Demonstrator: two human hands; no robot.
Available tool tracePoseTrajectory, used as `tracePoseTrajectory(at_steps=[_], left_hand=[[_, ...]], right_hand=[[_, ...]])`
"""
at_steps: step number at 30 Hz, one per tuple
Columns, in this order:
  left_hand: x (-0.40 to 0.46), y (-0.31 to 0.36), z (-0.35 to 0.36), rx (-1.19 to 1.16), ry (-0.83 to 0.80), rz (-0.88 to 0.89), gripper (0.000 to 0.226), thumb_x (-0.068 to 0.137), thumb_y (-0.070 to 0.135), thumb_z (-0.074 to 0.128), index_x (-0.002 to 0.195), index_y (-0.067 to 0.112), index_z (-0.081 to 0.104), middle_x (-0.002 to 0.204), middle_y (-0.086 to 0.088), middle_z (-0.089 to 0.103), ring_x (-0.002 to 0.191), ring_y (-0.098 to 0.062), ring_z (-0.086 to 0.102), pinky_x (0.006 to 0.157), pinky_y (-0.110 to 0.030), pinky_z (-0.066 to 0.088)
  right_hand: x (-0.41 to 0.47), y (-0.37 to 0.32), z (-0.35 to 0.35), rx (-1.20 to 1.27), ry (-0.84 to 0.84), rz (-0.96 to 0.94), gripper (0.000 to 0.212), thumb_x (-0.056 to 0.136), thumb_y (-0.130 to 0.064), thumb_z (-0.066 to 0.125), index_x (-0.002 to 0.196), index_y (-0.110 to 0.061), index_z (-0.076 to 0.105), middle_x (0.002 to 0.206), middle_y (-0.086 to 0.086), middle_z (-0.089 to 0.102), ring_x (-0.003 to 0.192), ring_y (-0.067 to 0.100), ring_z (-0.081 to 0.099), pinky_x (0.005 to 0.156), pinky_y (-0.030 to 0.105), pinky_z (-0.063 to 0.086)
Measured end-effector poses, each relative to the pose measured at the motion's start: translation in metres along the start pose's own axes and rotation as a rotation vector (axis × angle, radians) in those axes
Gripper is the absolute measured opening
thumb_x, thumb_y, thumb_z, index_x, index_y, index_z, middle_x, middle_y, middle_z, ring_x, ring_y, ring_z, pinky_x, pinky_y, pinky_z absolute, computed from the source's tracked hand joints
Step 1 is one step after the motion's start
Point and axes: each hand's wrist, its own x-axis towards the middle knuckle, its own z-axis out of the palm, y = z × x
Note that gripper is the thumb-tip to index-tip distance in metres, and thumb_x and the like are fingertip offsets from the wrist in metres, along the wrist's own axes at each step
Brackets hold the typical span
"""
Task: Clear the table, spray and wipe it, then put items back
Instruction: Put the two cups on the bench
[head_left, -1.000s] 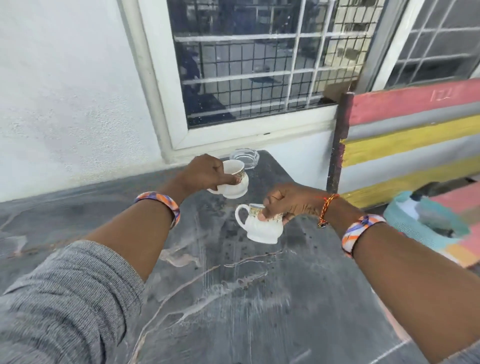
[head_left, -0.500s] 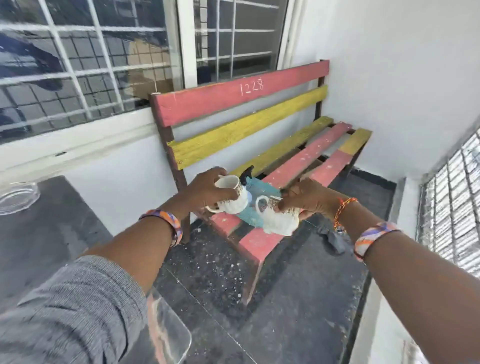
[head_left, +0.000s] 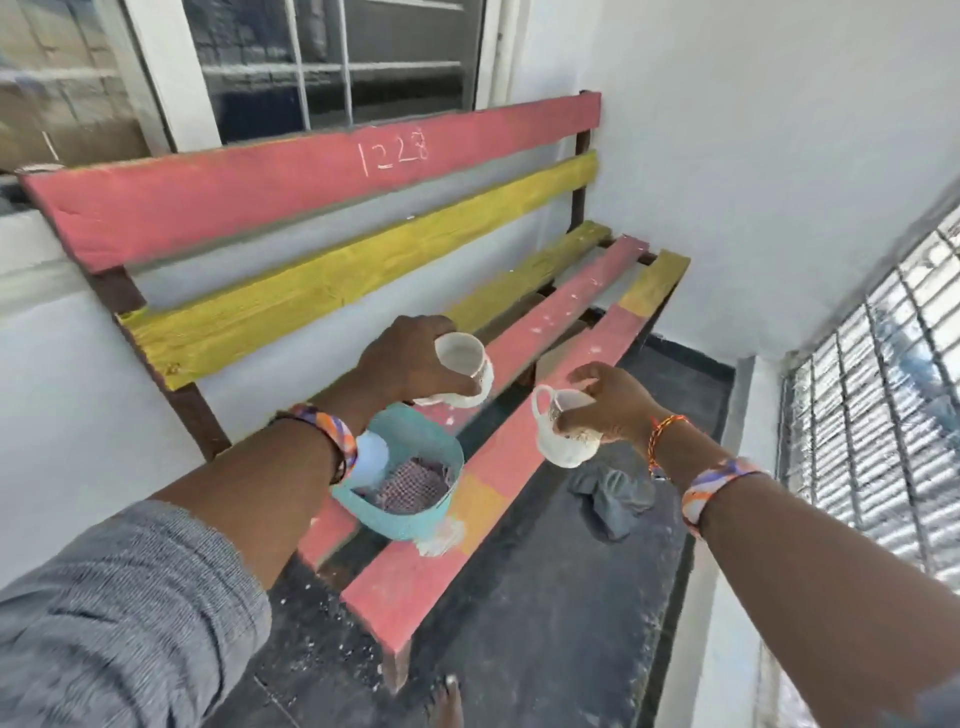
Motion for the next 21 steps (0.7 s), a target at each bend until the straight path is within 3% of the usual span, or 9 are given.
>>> tracePoseTrajectory(at_steps=[3,6,8,11,15,17,19,20,21], left_hand=[[0.062,-0.009,0.018,0.024,-0.038,-0.064,0.055,0.055,0.039,0.082,0.098,0.013,0.062,0.103,-0.006,0.064,0.095,-0.025,0.060,0.079,-0.037,0.050],[0.113,-0.024,0.040,0.076,-0.066,-0.136,0.057,0.056,0.034,0.081,0.101,0.008,0.058,0.105,-0.010,0.058,0.095,-0.027,0.055,0.075,-0.034,0.046],[0.135,-0.036,0.054,0.077,-0.057,-0.196,0.059,0.057,0.032,0.080,0.104,0.007,0.056,0.107,-0.011,0.057,0.095,-0.028,0.055,0.075,-0.035,0.047],[0.159,-0.054,0.073,0.039,-0.056,-0.287,0.067,0.060,0.035,0.078,0.118,0.020,0.050,0.114,-0.009,0.054,0.102,-0.029,0.055,0.079,-0.033,0.045],[0.194,-0.077,0.100,-0.005,-0.035,-0.408,0.060,0.060,0.035,0.078,0.115,0.028,0.056,0.110,-0.009,0.057,0.101,-0.028,0.056,0.079,-0.031,0.044],[0.210,-0.087,0.114,0.005,-0.030,-0.496,0.062,0.059,0.033,0.079,0.116,0.027,0.056,0.110,-0.009,0.057,0.102,-0.029,0.055,0.078,-0.032,0.044],[0.226,-0.097,0.133,0.004,-0.017,-0.606,0.063,0.059,0.033,0.079,0.118,0.026,0.056,0.112,-0.008,0.058,0.102,-0.028,0.055,0.079,-0.032,0.044],[0.234,-0.102,0.143,-0.004,-0.005,-0.660,0.062,0.060,0.033,0.079,0.117,0.026,0.056,0.113,-0.007,0.060,0.102,-0.028,0.056,0.078,-0.032,0.045],[0.243,-0.107,0.153,-0.012,0.000,-0.712,0.062,0.060,0.033,0.079,0.117,0.025,0.056,0.114,-0.007,0.061,0.103,-0.027,0.057,0.078,-0.031,0.045]], right_hand=[[0.067,-0.001,-0.009,-0.129,-0.022,-0.015,0.058,0.065,-0.015,0.079,0.119,-0.013,0.058,0.119,0.009,0.059,0.108,0.026,0.057,0.090,0.031,0.046],[0.129,-0.001,-0.014,-0.215,-0.021,-0.026,0.046,0.064,-0.019,0.078,0.108,-0.014,0.065,0.110,0.009,0.065,0.102,0.028,0.061,0.087,0.034,0.050],[0.163,-0.001,-0.014,-0.230,-0.049,-0.018,0.052,0.062,-0.021,0.080,0.112,-0.014,0.064,0.112,0.009,0.064,0.103,0.028,0.060,0.088,0.035,0.050],[0.208,0.003,-0.008,-0.269,-0.081,-0.041,0.053,0.063,-0.022,0.083,0.111,-0.009,0.064,0.112,0.012,0.065,0.102,0.029,0.060,0.086,0.035,0.049],[0.274,0.027,0.003,-0.204,-0.229,0.035,0.048,0.080,-0.018,0.070,0.124,-0.005,0.054,0.124,0.008,0.056,0.094,0.016,0.055,0.095,0.031,0.044],[0.307,0.045,0.011,-0.140,-0.353,0.204,0.045,0.090,-0.009,0.056,0.132,0.001,0.045,0.136,0.015,0.048,0.091,0.015,0.056,0.079,0.015,0.049],[0.340,0.066,0.022,-0.293,-0.460,0.184,0.045,0.094,0.000,0.045,0.137,0.007,0.037,0.144,0.020,0.039,0.114,0.026,0.054,0.048,0.003,0.041],[0.357,0.072,0.027,-0.336,-0.517,0.158,0.045,0.094,0.001,0.044,0.138,0.008,0.035,0.145,0.022,0.037,0.125,0.030,0.046,0.049,0.003,0.041],[0.375,0.071,0.035,-0.376,-0.544,0.116,0.045,0.093,-0.002,0.048,0.136,0.007,0.037,0.144,0.022,0.039,0.130,0.032,0.042,0.063,0.006,0.046]])
